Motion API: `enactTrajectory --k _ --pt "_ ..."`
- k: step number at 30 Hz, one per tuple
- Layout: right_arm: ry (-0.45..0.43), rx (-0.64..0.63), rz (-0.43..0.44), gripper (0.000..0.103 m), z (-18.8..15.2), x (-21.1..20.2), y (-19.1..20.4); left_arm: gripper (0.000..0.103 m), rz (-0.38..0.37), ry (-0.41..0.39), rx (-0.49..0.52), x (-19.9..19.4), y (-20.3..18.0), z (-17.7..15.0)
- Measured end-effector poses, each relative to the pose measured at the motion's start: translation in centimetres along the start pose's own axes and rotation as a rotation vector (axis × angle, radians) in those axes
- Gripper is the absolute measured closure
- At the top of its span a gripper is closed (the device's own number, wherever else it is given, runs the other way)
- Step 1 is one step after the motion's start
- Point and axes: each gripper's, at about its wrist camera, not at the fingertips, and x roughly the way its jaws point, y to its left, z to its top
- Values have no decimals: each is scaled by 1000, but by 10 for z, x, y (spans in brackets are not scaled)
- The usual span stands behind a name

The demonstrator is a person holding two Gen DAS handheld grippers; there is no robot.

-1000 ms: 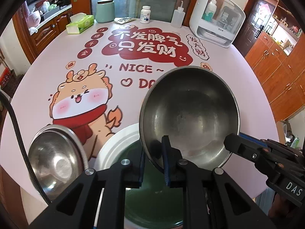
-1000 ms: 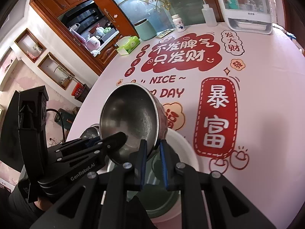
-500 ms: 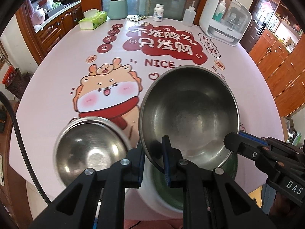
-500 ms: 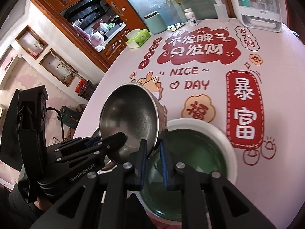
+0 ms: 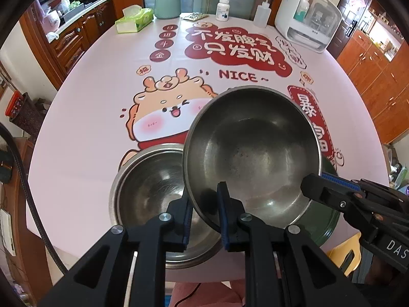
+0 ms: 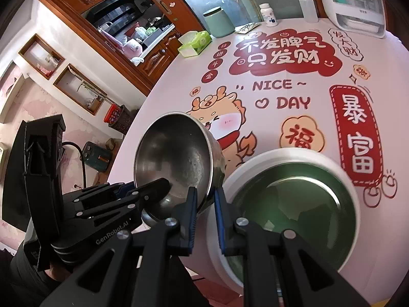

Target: Organize plates and bowls

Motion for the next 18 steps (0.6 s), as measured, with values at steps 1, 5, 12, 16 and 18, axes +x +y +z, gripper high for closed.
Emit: enactTrajectory --k 1,5,12,16,18 --pt "5 8 0 89 -1 4 2 88 1 5 4 1 2 0" --pt "13 37 -2 89 -7 14 10 88 4 29 32 5 14 -2" --pt "-3 85 -15 89 -15 28 22 86 -2 61 97 12 28 -1" --pt "-12 111 -27 89 -20 35 29 85 -8 78 140 16 37 0" --pt "-16 131 -32 88 -23 40 31 85 -12 87 163 18 41 0"
